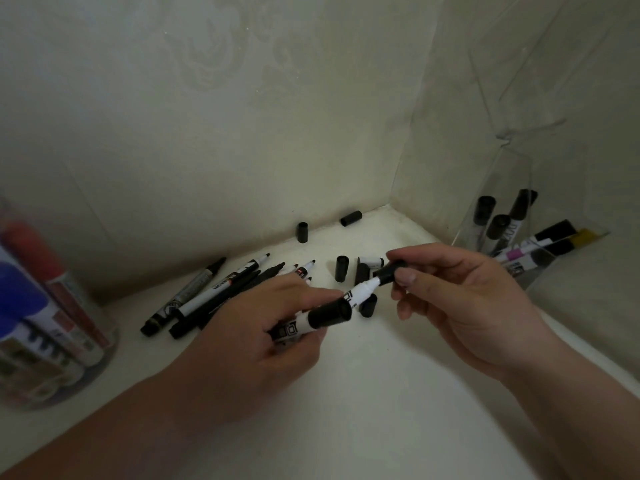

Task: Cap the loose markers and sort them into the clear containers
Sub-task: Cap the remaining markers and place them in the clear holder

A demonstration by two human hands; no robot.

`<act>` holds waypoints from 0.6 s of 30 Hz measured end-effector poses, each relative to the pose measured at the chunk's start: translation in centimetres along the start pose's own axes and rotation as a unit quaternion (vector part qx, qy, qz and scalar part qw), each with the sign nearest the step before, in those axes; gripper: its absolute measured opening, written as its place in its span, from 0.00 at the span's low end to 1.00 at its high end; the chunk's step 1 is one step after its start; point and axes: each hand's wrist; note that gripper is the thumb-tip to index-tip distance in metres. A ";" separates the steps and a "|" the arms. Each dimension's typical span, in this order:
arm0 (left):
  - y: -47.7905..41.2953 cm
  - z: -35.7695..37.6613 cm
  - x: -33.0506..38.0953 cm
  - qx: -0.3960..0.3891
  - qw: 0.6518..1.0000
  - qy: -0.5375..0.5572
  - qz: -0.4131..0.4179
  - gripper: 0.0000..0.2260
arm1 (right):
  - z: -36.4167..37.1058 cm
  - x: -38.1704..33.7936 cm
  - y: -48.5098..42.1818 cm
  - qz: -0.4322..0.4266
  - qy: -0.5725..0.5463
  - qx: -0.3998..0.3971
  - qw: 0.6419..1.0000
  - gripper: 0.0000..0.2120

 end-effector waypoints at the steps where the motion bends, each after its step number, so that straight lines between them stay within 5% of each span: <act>1: 0.0 0.1 -0.1 0.000 1.000 0.003 0.003 0.17 | -0.1 0.0 0.0 -0.004 0.006 -0.007 1.000 0.13; 5: -0.1 -0.2 -0.2 0.001 1.000 0.007 0.014 0.16 | -0.4 -0.5 0.1 -0.006 0.030 -0.053 0.998 0.17; 11: -0.3 -0.6 0.0 0.015 1.000 -0.024 -0.008 0.10 | 0.1 -0.5 0.7 0.004 0.102 -0.077 0.992 0.09; 18: -0.5 -1.0 0.7 -0.032 0.985 0.118 -0.124 0.13 | 0.4 -1.4 1.1 0.051 0.157 -0.155 0.974 0.07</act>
Point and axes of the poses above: each hand's wrist, its own y-axis away from the middle knuckle, its own z-axis out of the palm, x = y × z, and after that the axes turned 9 degrees about -y, right-handed
